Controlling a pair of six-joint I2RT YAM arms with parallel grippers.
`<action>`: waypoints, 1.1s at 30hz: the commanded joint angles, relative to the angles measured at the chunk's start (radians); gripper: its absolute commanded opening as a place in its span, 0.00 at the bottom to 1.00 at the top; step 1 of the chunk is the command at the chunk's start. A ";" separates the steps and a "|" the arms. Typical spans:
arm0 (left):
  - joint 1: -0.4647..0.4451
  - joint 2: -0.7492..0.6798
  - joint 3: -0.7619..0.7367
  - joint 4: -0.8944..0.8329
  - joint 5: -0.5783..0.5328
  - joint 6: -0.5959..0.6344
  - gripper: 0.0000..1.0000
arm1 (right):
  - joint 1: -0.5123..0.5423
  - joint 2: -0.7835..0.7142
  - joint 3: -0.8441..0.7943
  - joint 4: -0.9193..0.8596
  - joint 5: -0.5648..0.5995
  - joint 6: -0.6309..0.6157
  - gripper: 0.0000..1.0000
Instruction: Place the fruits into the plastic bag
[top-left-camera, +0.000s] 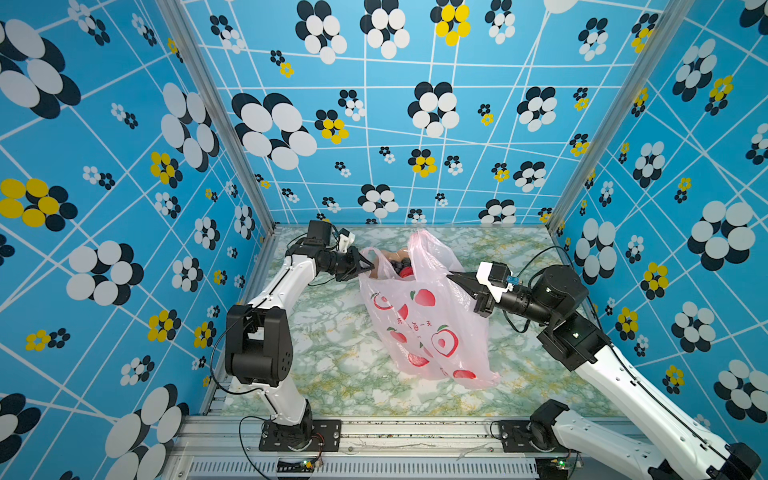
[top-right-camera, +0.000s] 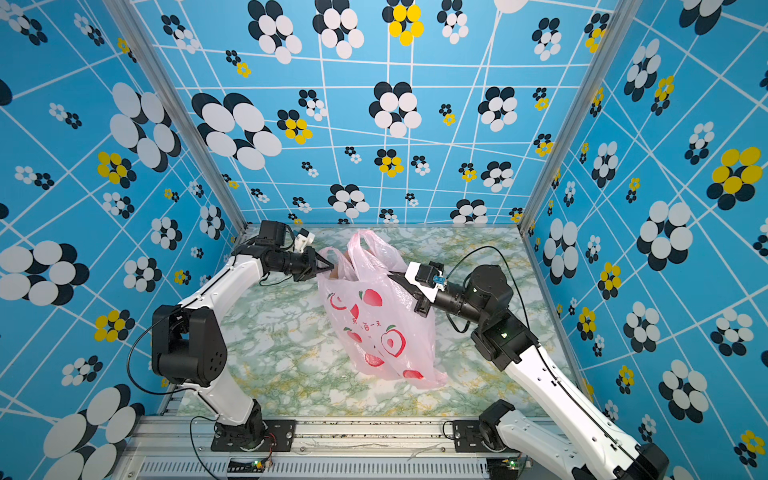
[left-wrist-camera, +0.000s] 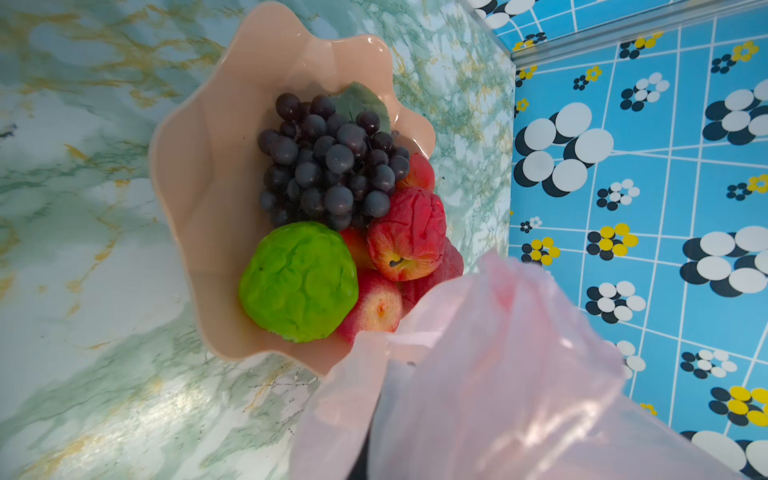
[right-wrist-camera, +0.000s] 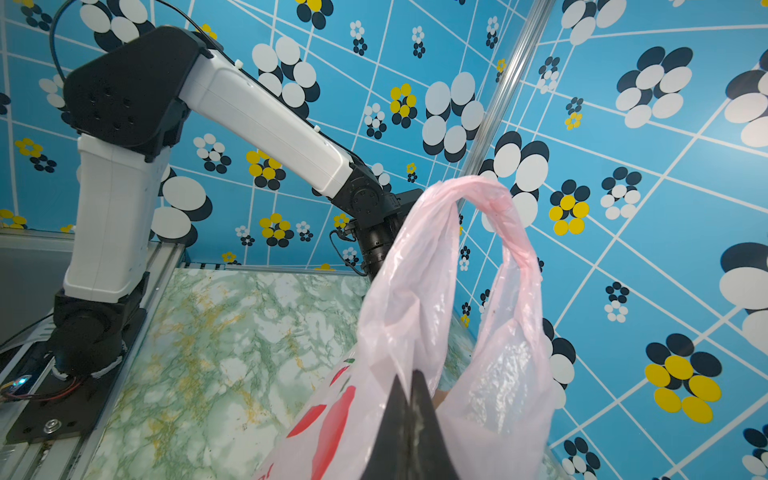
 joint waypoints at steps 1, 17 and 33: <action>-0.001 -0.081 0.013 -0.042 -0.014 0.028 0.00 | 0.010 -0.011 -0.037 0.008 0.057 0.066 0.00; -0.009 -0.562 -0.125 -0.033 -0.074 -0.200 0.00 | -0.002 0.039 0.380 -0.814 0.445 0.610 0.99; -0.122 -0.647 -0.071 -0.045 -0.043 -0.179 0.00 | -0.077 0.512 0.880 -1.235 0.352 0.823 0.91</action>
